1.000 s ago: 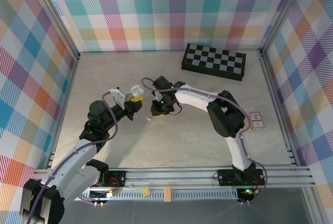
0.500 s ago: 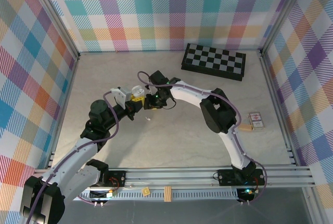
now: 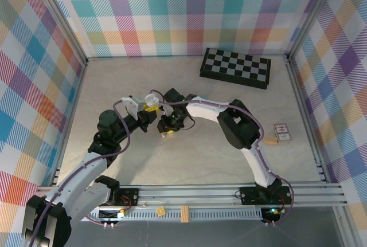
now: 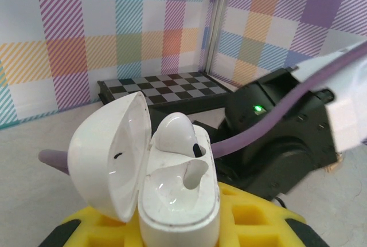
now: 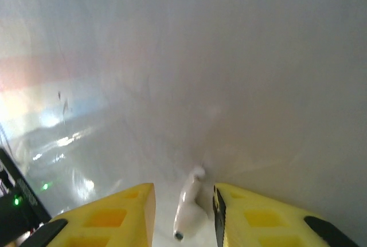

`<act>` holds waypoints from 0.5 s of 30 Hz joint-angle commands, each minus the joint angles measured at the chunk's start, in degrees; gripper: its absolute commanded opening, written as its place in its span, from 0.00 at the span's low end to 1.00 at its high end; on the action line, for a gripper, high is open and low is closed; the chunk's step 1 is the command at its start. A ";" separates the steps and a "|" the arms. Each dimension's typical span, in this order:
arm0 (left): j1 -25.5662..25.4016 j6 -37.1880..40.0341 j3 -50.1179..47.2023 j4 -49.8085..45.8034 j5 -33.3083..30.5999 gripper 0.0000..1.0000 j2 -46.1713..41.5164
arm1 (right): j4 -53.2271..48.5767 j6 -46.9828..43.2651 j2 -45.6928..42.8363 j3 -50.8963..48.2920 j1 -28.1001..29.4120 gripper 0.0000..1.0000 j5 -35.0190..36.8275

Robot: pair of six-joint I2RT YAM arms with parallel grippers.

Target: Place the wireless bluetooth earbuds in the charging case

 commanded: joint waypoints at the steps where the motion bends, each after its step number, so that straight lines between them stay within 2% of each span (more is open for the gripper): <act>1: -0.20 -0.69 2.36 0.31 -0.16 0.12 -1.43 | -0.92 -0.50 -4.84 -3.22 1.32 0.34 -1.45; 5: -0.20 -0.65 2.63 0.20 -0.07 0.12 -1.57 | 0.51 -2.28 -7.90 -4.21 1.14 0.35 2.57; 9: -0.20 -0.87 2.68 0.16 0.27 0.12 -2.28 | -1.10 -5.81 -4.83 0.31 1.03 0.38 5.58; 15: -0.27 -1.47 2.67 -1.25 0.55 0.12 -4.09 | -3.53 -7.05 3.28 10.88 1.29 0.42 0.88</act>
